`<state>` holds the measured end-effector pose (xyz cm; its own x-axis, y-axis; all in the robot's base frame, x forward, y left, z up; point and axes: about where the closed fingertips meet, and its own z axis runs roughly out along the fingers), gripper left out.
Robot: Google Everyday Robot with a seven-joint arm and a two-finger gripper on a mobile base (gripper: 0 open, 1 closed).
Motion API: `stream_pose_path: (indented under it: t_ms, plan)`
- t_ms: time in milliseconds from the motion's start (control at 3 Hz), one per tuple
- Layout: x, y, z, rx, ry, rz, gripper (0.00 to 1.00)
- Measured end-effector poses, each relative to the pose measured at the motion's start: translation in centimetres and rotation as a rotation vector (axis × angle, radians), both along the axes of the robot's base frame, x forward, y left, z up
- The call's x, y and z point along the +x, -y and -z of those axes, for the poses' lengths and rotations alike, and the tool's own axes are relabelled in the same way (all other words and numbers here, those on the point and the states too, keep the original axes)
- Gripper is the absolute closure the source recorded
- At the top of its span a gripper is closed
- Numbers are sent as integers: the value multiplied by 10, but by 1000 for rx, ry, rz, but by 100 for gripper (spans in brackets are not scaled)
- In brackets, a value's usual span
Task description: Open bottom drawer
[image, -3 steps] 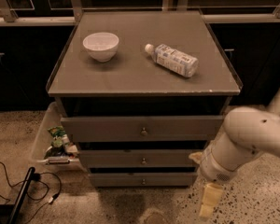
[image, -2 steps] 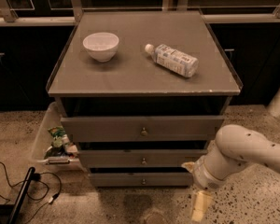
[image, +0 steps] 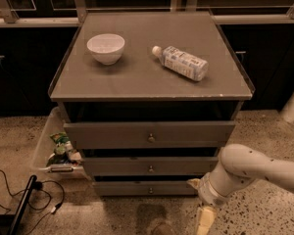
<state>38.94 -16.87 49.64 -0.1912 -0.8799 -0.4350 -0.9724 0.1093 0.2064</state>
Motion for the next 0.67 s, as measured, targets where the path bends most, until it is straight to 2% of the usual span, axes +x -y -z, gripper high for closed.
stream_pose_path:
  t_ms: [333, 667]
  plan:
    - [5, -4, 26, 26, -8, -5, 0]
    - [32, -3, 76, 41, 17, 13, 0]
